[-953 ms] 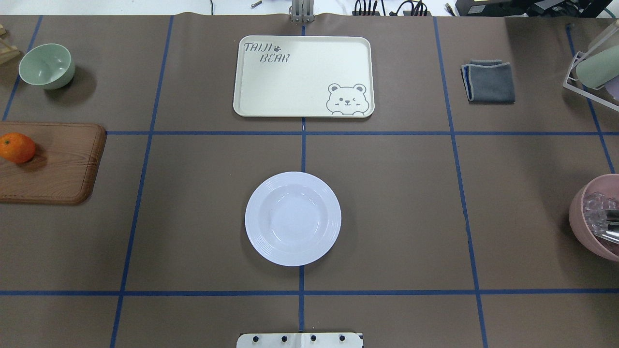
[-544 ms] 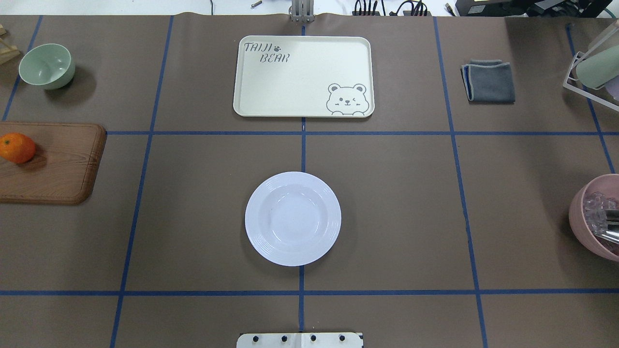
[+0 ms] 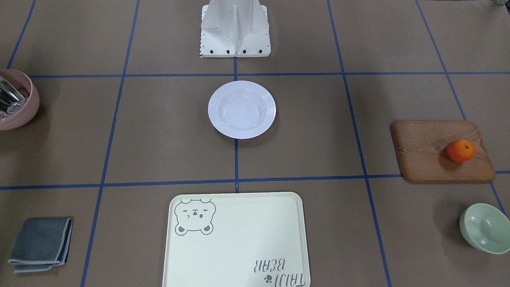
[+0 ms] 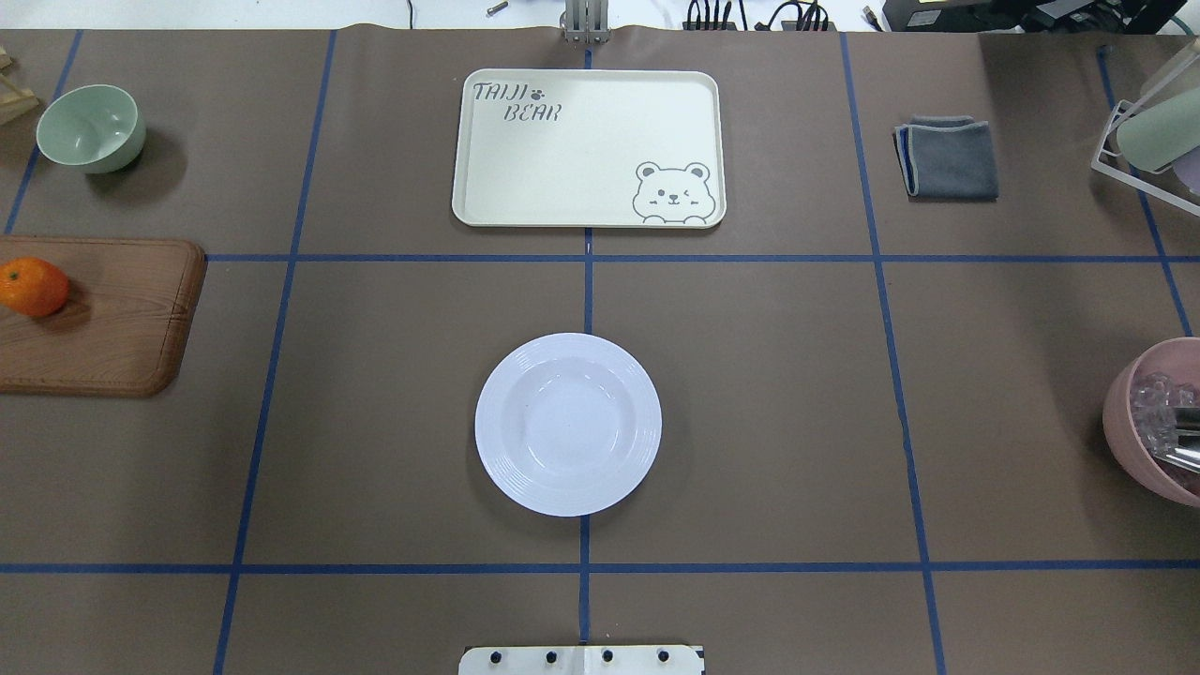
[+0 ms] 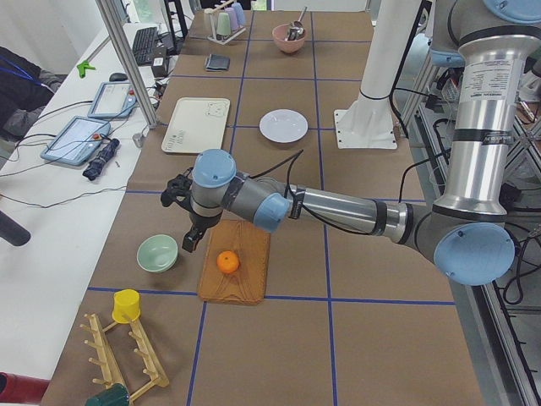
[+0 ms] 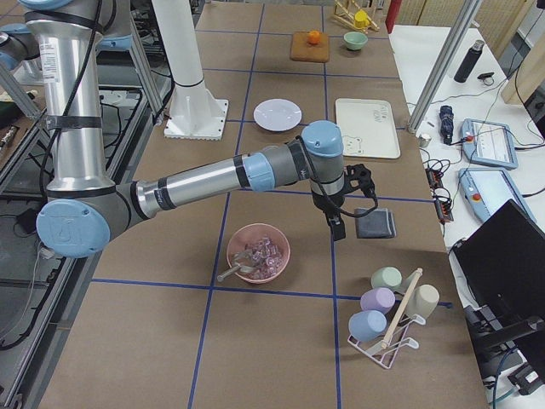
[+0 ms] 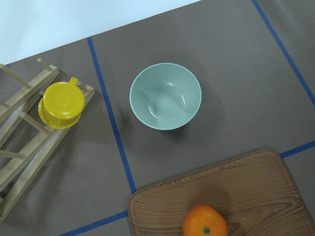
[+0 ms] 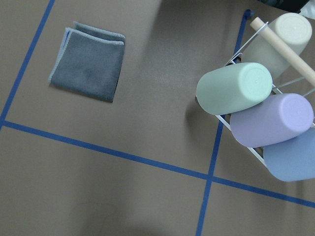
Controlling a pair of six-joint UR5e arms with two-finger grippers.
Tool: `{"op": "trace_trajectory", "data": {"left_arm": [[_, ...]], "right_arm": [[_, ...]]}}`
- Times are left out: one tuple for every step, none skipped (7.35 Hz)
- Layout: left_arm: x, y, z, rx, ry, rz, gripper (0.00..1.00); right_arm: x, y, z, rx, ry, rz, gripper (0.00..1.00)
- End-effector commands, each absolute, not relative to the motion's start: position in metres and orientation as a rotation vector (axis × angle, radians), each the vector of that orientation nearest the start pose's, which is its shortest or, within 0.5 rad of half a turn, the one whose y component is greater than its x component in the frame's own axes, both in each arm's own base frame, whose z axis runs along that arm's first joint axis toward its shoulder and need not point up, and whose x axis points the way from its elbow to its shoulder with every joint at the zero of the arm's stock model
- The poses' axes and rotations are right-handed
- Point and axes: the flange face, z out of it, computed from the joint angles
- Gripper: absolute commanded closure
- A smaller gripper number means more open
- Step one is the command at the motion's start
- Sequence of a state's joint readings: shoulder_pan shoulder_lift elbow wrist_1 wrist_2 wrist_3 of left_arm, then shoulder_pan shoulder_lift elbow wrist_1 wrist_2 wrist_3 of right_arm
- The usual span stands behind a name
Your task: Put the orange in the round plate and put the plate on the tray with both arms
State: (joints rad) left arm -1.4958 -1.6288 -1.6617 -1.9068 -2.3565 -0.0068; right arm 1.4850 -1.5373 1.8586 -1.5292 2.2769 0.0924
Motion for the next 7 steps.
{"op": "trace_trajectory", "data": {"left_arm": [[0.021, -0.542, 0.583, 0.378, 0.734, 0.246, 0.01], [0.056, -0.541, 0.590, 0.337, 0.757, 0.202, 0.01], [0.083, -0.539, 0.598, 0.320, 0.779, 0.201, 0.01], [0.101, -0.536, 0.626, 0.307, 0.784, 0.224, 0.01], [0.105, -0.534, 0.641, 0.319, 0.790, 0.232, 0.01], [0.109, -0.534, 0.641, 0.304, 0.798, 0.200, 0.01], [0.119, -0.531, 0.643, 0.293, 0.799, 0.214, 0.01]], "right_arm": [[-0.021, -0.512, 0.481, 0.255, -0.797, -0.006, 0.00], [-0.042, -0.510, 0.475, 0.241, -0.823, 0.039, 0.00], [-0.051, -0.504, 0.479, 0.239, -0.834, 0.034, 0.00], [-0.058, -0.501, 0.480, 0.238, -0.842, 0.036, 0.00], [-0.059, -0.497, 0.482, 0.246, -0.846, 0.033, 0.00], [-0.059, -0.496, 0.484, 0.245, -0.846, 0.034, 0.00], [-0.059, -0.495, 0.485, 0.243, -0.846, 0.033, 0.00]]}}
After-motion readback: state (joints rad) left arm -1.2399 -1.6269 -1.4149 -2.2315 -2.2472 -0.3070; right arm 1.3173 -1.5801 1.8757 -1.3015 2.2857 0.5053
